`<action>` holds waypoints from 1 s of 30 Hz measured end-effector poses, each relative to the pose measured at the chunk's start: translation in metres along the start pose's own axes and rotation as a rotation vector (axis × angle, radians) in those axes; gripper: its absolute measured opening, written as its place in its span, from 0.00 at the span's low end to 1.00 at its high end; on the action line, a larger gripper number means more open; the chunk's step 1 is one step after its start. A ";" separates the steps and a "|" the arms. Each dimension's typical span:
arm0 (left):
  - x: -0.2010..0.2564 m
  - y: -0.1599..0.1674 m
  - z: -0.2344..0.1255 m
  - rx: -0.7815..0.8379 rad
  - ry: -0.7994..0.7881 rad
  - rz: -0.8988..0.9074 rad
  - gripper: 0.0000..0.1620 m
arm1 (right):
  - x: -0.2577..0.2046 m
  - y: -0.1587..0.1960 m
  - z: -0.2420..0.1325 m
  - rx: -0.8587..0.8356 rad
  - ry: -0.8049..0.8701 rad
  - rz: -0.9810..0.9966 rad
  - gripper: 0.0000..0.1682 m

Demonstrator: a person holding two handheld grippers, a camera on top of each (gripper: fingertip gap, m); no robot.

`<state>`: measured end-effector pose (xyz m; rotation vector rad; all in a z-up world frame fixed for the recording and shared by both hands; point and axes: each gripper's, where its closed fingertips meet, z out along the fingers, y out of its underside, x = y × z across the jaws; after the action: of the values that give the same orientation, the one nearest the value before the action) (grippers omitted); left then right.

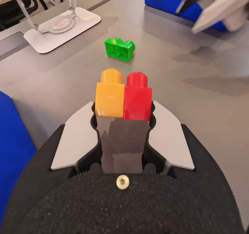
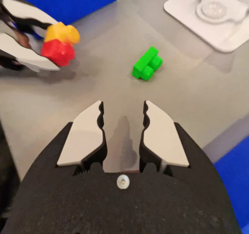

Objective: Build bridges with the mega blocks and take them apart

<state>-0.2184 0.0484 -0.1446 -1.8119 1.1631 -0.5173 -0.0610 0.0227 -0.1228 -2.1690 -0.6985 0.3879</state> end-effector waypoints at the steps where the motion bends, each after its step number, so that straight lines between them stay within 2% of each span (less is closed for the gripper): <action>1: 0.004 0.001 -0.002 0.008 0.022 -0.014 0.47 | 0.001 -0.010 0.002 -0.030 -0.029 -0.078 0.34; 2: 0.007 0.002 -0.005 0.011 0.038 -0.019 0.47 | -0.001 -0.018 0.005 -0.074 -0.086 -0.162 0.35; 4: 0.013 0.003 -0.010 0.012 0.048 0.006 0.47 | 0.016 -0.028 0.010 -0.227 -0.020 -0.263 0.38; 7: 0.018 0.004 -0.015 0.005 0.025 0.060 0.47 | -0.005 -0.060 0.016 -0.250 -0.099 -0.314 0.36; 9: 0.025 0.003 -0.017 0.011 0.056 0.054 0.47 | 0.006 -0.063 0.024 -0.334 -0.064 -0.467 0.40; 11: 0.029 0.004 -0.018 0.015 0.077 0.045 0.47 | 0.021 -0.068 0.036 -0.340 -0.061 -0.635 0.39; 14: 0.032 0.006 -0.019 0.014 0.093 0.039 0.47 | 0.035 -0.049 0.062 -0.437 -0.189 -0.681 0.38; 18: 0.032 0.006 -0.019 0.013 0.106 0.029 0.47 | 0.059 -0.024 0.092 -0.553 -0.220 -0.756 0.40; 22: 0.024 0.008 -0.018 0.005 0.099 0.015 0.47 | 0.069 -0.010 0.114 -0.548 -0.265 -0.721 0.42; 25: 0.016 0.012 -0.016 -0.004 0.100 -0.008 0.47 | 0.059 -0.017 0.123 -0.455 -0.297 -0.745 0.38; 30: 0.002 0.012 -0.010 -0.038 0.081 0.024 0.47 | 0.054 -0.024 0.113 -0.459 -0.240 -0.857 0.38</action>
<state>-0.2310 0.0405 -0.1502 -1.8218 1.2559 -0.5629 -0.0808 0.1363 -0.1768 -1.9908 -1.8929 0.0196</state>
